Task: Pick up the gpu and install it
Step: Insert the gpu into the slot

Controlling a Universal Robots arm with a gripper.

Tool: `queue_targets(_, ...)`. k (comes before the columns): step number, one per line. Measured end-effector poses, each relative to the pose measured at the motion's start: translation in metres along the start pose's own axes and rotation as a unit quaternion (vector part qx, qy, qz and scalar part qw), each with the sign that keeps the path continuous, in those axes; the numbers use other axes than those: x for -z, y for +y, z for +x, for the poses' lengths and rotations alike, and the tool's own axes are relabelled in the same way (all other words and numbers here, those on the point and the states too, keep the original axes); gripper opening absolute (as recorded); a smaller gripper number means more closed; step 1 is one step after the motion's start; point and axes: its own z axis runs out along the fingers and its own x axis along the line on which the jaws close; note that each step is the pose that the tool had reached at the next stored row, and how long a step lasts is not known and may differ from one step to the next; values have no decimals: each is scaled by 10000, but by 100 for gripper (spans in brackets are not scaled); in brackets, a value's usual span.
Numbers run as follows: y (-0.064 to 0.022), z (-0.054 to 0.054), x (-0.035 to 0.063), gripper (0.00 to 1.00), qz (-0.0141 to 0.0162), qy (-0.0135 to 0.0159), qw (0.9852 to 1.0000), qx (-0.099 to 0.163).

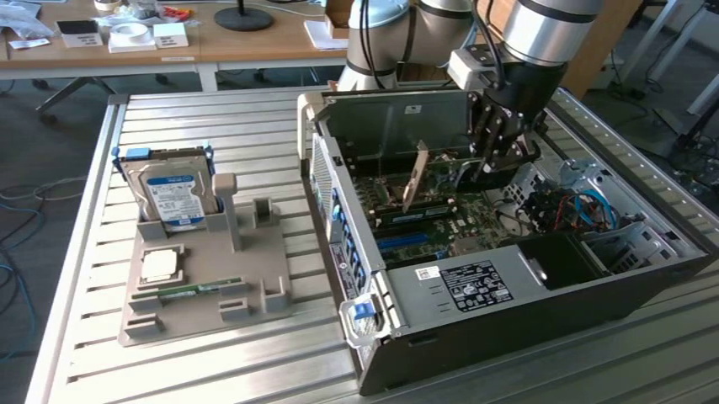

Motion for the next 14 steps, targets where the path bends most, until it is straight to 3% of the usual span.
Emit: queue_targets(14,20,1,-2,27,1,0,10000,-1)
